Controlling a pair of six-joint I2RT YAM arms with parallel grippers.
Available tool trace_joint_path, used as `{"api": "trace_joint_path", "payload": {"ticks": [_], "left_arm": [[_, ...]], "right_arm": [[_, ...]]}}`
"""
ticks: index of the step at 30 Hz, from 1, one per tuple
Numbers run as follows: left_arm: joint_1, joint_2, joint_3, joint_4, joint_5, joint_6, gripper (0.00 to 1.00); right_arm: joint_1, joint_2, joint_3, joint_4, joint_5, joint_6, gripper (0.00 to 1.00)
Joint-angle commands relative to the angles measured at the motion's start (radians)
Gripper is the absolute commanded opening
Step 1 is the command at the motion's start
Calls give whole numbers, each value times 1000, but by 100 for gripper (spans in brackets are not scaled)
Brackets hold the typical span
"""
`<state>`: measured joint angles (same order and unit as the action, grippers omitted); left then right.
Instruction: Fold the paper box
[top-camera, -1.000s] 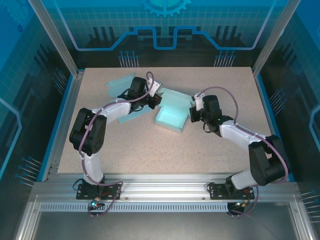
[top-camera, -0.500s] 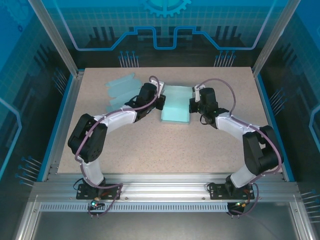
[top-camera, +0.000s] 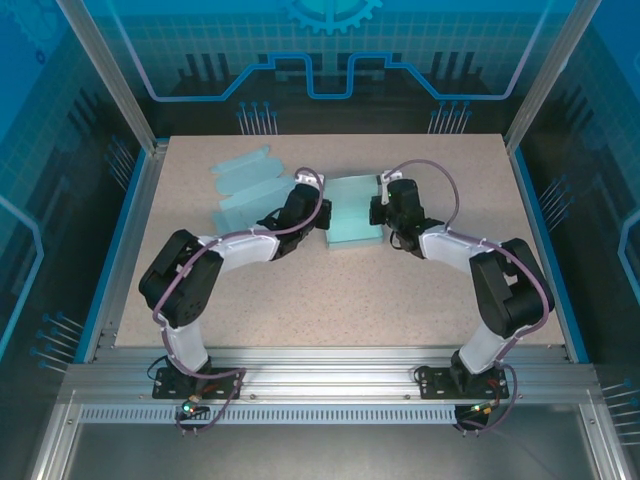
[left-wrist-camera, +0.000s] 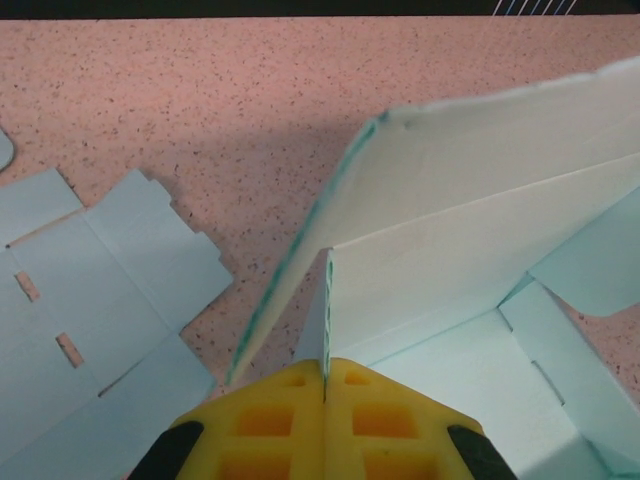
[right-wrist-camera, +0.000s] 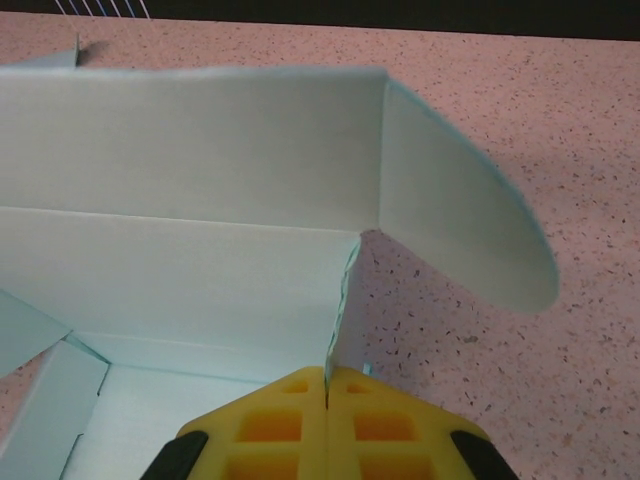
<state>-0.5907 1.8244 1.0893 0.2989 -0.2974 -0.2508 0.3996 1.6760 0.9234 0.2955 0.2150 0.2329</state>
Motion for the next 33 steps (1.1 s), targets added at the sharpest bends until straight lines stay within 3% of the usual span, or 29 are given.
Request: {"api": "trace_joint_path", "payload": {"ticks": [1,10,29,33], "left_arm": [[-54,6,-9,86,39,-69,0],[-93,6,-39,101,-14,-198,6],[-147,44,-99,151,-26,-254,6],[-148,18,-140,173,-39,-246,13]], "right_arm": [[59,-2,-38,57,-53,6,0],[77,-25,-117,76,-43,8,0],[88,-51,-175,87,-35,17,0],[96,-66,-198,86,-16,20,0]]}}
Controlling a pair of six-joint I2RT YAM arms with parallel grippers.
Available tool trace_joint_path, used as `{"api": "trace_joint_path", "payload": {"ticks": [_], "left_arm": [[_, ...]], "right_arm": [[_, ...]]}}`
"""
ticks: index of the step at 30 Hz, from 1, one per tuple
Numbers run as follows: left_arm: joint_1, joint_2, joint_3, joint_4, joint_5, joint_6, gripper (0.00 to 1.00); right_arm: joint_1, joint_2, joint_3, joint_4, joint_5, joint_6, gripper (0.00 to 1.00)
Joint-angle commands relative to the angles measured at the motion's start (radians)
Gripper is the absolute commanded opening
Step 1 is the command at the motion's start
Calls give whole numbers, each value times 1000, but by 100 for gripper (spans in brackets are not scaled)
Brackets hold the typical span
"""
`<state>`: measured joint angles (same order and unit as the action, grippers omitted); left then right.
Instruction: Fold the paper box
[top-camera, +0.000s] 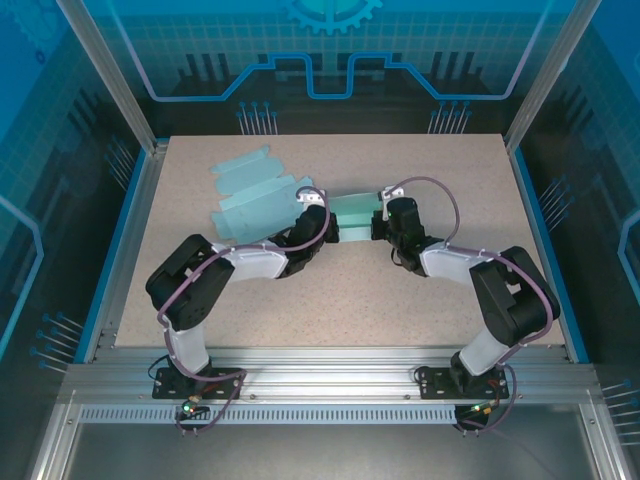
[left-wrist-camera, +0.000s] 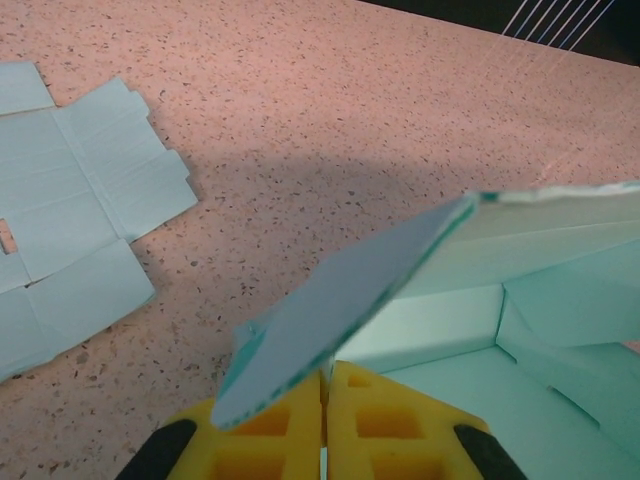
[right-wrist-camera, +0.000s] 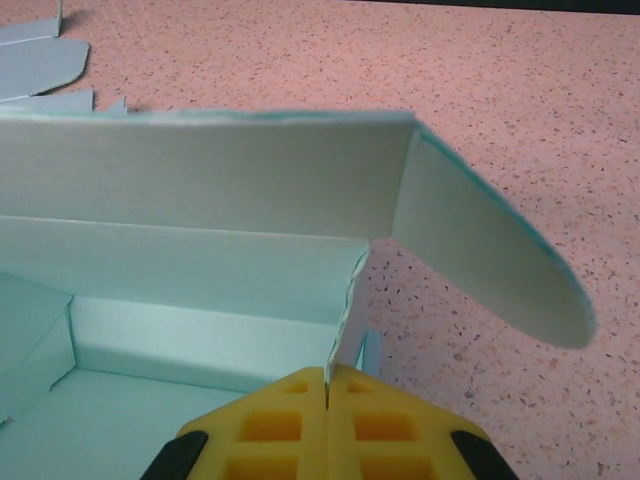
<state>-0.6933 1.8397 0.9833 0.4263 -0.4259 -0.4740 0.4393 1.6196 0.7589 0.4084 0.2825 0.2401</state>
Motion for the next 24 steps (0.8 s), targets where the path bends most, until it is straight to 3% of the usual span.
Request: {"api": "trace_joint_path", "payload": {"ticks": [1,9,16,18,21,24], "left_arm": [[-46,-6,-49,50,87,-17,15],[-45,-89,-157,107,119,17,36],[-47,-170,-257,139,150,11,78],[-49,-193,-271,130,151,12,87],[-49,-221,-292,108,134,8,95],[-50,-253,-314,89,129,6,99]], "right_arm": [[55,-14,-43,-25,-78,14,0],[59,-51,-137,7,-26,36,0],[63,-67,-173,5,-3,53,0],[67,-69,-171,3,1,55,0],[68,-70,-165,-11,8,58,0],[72,-76,-161,-20,4,61,11]]}}
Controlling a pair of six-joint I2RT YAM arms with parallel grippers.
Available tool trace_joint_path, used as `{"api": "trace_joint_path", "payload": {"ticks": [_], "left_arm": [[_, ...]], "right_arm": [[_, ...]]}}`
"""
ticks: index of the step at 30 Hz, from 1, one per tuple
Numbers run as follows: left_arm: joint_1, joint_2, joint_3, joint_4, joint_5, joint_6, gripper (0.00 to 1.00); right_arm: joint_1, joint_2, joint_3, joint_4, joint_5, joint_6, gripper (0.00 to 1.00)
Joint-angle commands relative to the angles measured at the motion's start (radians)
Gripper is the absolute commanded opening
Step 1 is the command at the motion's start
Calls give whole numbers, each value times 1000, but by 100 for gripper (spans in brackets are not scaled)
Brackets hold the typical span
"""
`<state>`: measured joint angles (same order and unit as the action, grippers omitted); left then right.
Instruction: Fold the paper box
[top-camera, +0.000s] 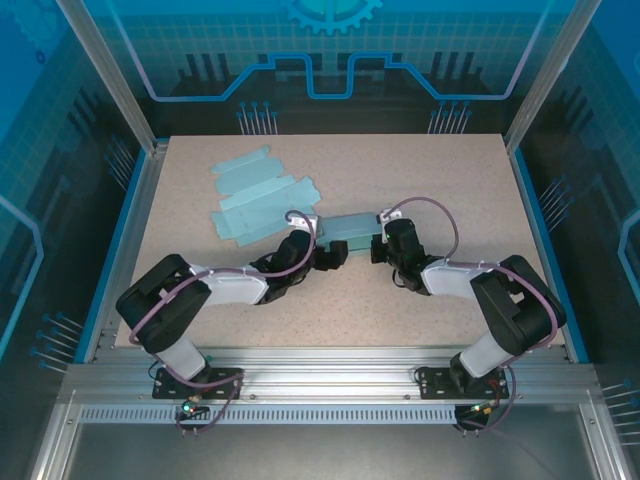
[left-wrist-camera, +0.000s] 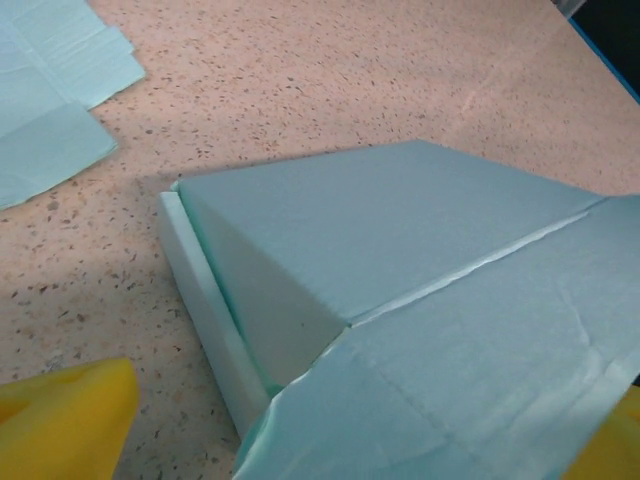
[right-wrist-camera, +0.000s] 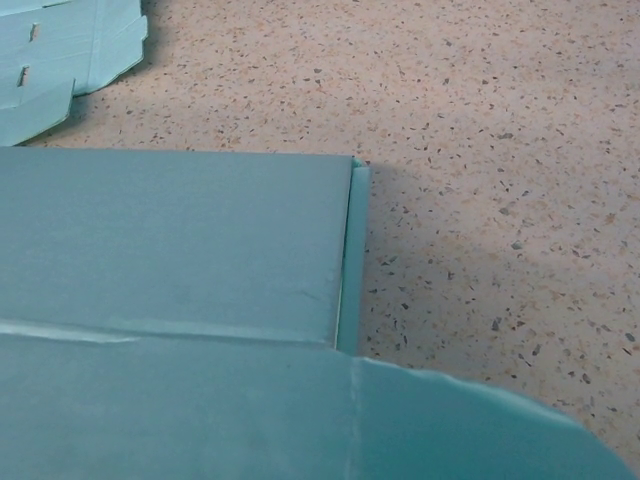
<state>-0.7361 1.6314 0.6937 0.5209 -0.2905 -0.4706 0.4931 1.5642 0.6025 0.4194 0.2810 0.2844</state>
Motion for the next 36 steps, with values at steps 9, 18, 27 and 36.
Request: {"api": "trace_joint_path", "payload": {"ticks": [9,18,27,36], "left_arm": [[-42,-183,-30,-185,-7,59,99],[-75,-344,9,-330,26,62,99],[-69,-307,193,-457,-154,73,99],[49,-98,460,-688,-156,85,99]], "right_arm": [[54,-119,0,-144,35,2,49],[100,-407,-31,-393,86,2,74],[66,-594,143,-630,66,22,100],[-44,-205,587,-977,61,53,100]]}}
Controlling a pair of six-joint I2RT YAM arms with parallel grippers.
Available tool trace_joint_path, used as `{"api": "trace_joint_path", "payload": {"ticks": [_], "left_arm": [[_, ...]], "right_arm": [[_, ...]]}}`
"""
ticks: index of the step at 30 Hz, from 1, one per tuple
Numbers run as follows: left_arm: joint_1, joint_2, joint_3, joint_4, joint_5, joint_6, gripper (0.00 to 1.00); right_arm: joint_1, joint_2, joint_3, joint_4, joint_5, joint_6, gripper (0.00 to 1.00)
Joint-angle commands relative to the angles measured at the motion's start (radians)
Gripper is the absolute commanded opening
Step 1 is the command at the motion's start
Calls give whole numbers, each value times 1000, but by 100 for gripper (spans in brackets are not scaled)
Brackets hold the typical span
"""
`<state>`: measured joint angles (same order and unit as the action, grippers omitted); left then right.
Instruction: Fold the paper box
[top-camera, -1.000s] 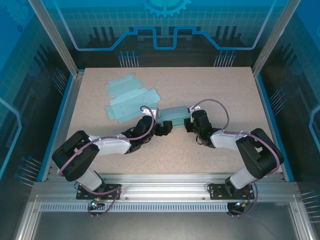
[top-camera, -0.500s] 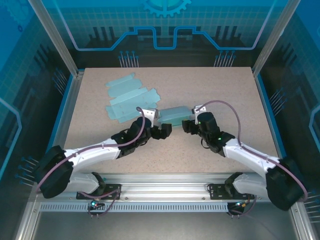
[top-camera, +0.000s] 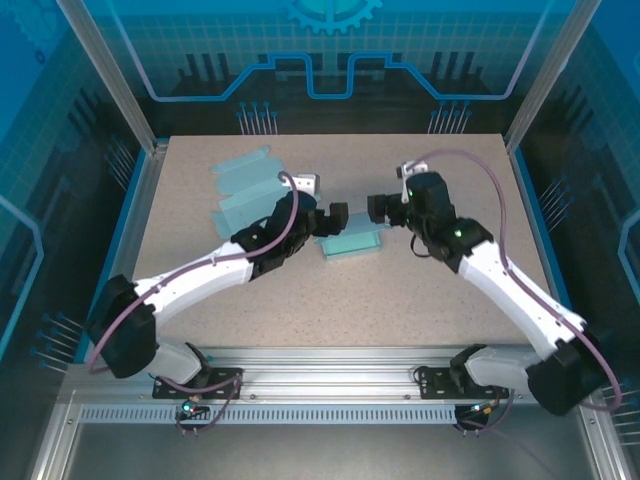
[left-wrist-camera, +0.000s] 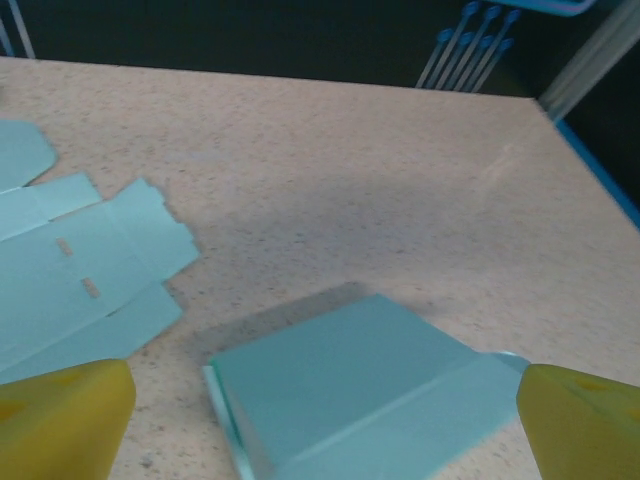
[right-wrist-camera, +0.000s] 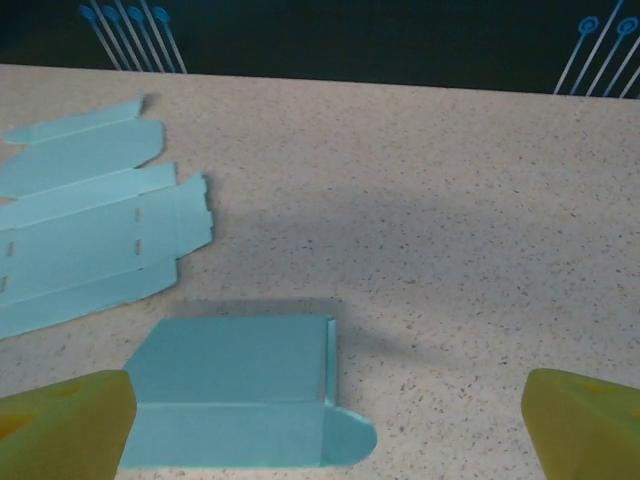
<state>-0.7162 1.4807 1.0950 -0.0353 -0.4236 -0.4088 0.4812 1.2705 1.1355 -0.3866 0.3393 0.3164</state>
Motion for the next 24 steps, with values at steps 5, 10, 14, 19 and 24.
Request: {"api": "trace_joint_path", "payload": {"ticks": [5,10,14,19,24], "left_arm": [[58,141,98,-158,-16,8,99],[60,231,123,-172,19,2,99],[59,302,146,-201,31,-7,99],[60,319,107,-191,46,-30,96],[61,325,57,-187,46,-60,95]], "right_arm": [[-73,268,148,-190,-97,26,100],[-95,412,199,-214,-144,21,100],[-99,469,191,-214,-165,20,100],[-101,481,133,-181,-174,22,100],[-104,492,75,-153,-174,25,97]]}}
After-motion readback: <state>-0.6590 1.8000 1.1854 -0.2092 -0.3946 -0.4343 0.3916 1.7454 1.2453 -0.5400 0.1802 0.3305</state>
